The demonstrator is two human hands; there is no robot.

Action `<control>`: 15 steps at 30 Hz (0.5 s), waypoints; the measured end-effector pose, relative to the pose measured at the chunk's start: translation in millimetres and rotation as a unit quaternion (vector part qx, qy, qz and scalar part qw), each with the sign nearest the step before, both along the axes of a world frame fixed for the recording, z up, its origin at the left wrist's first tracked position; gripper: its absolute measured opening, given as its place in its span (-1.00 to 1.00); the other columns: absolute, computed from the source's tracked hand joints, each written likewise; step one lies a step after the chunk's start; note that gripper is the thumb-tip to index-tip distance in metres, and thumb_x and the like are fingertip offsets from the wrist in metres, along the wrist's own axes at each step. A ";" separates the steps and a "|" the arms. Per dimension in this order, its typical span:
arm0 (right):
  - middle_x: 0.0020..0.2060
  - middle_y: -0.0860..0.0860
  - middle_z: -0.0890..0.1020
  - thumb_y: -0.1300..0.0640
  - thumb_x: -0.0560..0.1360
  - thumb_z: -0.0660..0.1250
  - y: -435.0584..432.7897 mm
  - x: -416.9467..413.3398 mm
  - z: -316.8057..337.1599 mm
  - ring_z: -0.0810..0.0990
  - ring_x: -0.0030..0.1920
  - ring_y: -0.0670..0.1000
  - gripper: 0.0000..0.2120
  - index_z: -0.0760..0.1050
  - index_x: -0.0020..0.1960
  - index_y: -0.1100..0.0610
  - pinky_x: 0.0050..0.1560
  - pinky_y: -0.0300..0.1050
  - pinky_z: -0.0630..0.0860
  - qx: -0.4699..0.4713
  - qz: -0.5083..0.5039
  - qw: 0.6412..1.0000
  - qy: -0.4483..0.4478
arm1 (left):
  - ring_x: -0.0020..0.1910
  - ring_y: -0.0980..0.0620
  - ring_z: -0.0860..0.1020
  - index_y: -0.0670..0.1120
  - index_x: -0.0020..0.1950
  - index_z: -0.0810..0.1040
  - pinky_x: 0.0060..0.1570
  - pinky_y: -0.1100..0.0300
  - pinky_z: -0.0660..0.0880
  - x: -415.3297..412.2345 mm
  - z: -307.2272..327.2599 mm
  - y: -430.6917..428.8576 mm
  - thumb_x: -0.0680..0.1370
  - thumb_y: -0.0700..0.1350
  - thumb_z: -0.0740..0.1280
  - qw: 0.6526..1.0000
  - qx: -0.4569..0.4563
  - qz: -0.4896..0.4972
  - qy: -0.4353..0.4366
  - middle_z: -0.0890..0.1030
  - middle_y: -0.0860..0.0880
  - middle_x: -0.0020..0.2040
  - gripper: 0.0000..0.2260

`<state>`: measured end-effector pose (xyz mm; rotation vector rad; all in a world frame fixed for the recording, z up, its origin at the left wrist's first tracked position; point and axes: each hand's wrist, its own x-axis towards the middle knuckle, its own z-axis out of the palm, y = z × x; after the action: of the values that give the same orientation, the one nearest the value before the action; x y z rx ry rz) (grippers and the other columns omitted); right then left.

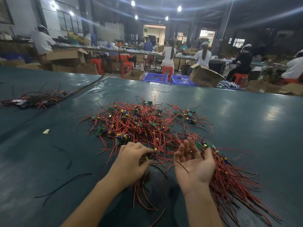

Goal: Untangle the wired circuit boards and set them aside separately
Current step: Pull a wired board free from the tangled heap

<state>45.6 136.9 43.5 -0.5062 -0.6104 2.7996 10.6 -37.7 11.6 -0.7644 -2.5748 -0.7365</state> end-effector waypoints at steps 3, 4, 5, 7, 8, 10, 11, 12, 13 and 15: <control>-0.29 0.06 0.68 -0.21 0.65 -0.04 2.5 -1.6 -2.7 0.59 -0.26 0.00 -0.40 0.63 -0.04 0.18 -0.19 -0.14 0.41 0.002 -0.032 0.999 0.022 | -0.01 0.14 0.57 -0.06 0.20 0.60 0.04 0.20 0.51 2.9 10.6 5.5 0.49 -0.15 0.44 0.961 0.277 0.013 0.012 0.61 0.07 0.00 -0.73; -0.30 0.06 0.68 -0.19 0.65 -0.02 1.4 -1.7 -3.9 0.58 -0.29 0.00 -0.42 0.63 -0.04 0.18 -0.22 -0.14 0.41 0.016 -0.025 0.999 0.025 | -0.04 0.11 0.62 -0.08 0.19 0.60 -0.02 0.21 0.56 3.3 14.7 6.8 0.49 -0.16 0.43 0.931 0.364 0.013 -0.016 0.64 0.03 -0.02 -0.73; -0.31 0.06 0.67 -0.17 0.65 0.00 -1.0 -1.7 -4.7 0.58 -0.33 -0.01 -0.44 0.63 -0.04 0.18 -0.24 -0.14 0.40 0.041 -0.012 0.999 0.025 | -0.07 0.08 0.65 -0.11 0.18 0.60 -0.06 0.22 0.59 4.2 19.0 7.9 0.48 -0.14 0.43 0.896 0.442 0.006 -0.053 0.67 -0.02 -0.05 -0.73; -0.30 0.04 0.66 -0.13 0.65 0.07 -8.5 -1.6 -6.5 0.57 -0.37 -0.05 -0.52 0.64 -0.02 0.17 -0.28 -0.17 0.42 0.132 0.018 0.991 0.011 | -0.14 0.01 0.68 -0.14 0.14 0.60 -0.17 0.24 0.60 5.5 24.8 9.3 0.44 -0.09 0.43 0.829 0.548 -0.009 -0.114 0.70 -0.06 -0.12 -0.70; -0.29 0.02 0.66 -0.11 0.63 0.14 -12.7 -1.6 -7.1 0.56 -0.37 -0.08 -0.58 0.65 0.00 0.15 -0.30 -0.19 0.43 0.196 0.033 0.980 0.004 | -0.18 0.02 0.68 -0.11 0.12 0.61 -0.23 0.27 0.59 5.9 26.5 9.0 0.41 -0.08 0.43 0.813 0.568 -0.010 -0.126 0.70 -0.05 -0.14 -0.70; -0.26 -0.01 0.68 -0.07 0.52 0.33 -21.1 -1.2 -6.5 0.57 -0.36 -0.12 -0.72 0.67 -0.01 0.13 -0.33 -0.23 0.45 0.308 0.043 0.950 0.015 | -0.22 0.06 0.65 -0.04 0.08 0.63 -0.28 0.32 0.56 6.0 28.5 8.5 0.36 -0.06 0.47 0.821 0.557 -0.005 -0.125 0.70 -0.03 -0.14 -0.70; -0.25 -0.02 0.70 -0.04 0.43 0.41 -25.1 -0.3 -5.5 0.58 -0.34 -0.14 -0.75 0.68 -0.03 0.11 -0.32 -0.26 0.48 0.350 0.041 0.935 0.036 | -0.21 0.08 0.65 -0.01 0.09 0.63 -0.26 0.33 0.56 6.2 28.4 7.9 0.35 -0.06 0.48 0.835 0.536 -0.006 -0.121 0.70 -0.01 -0.12 -0.68; -0.24 -0.02 0.72 0.01 0.37 0.46 -29.0 -0.3 -6.1 0.61 -0.31 -0.14 -0.79 0.69 -0.05 0.10 -0.30 -0.29 0.51 0.383 0.041 0.921 0.063 | -0.19 0.08 0.66 0.01 0.11 0.63 -0.22 0.32 0.57 6.4 27.9 7.1 0.34 -0.05 0.50 0.854 0.507 -0.013 -0.114 0.69 0.01 -0.10 -0.65; -0.24 -0.01 0.73 0.09 0.36 0.49 -32.9 -0.3 -6.6 0.65 -0.27 -0.14 -0.83 0.69 -0.06 0.09 -0.26 -0.32 0.53 0.405 0.043 0.909 0.088 | -0.17 0.09 0.66 0.02 0.13 0.61 -0.19 0.32 0.58 7.0 27.8 6.6 0.33 -0.04 0.51 0.876 0.469 -0.023 -0.105 0.69 0.03 -0.09 -0.63; -0.24 0.00 0.74 0.23 0.43 0.47 -38.9 -0.9 -8.7 0.69 -0.22 -0.12 -0.90 0.69 -0.07 0.10 -0.22 -0.34 0.55 0.421 0.036 0.900 0.110 | -0.17 0.13 0.65 0.08 0.16 0.59 -0.21 0.34 0.56 8.7 27.1 6.5 0.36 -0.06 0.52 0.919 0.385 -0.041 -0.080 0.68 0.10 -0.09 -0.62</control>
<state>44.8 97.9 34.8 0.0165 -1.6625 2.2646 19.3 -31.2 38.8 -0.5535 -2.0839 -1.7430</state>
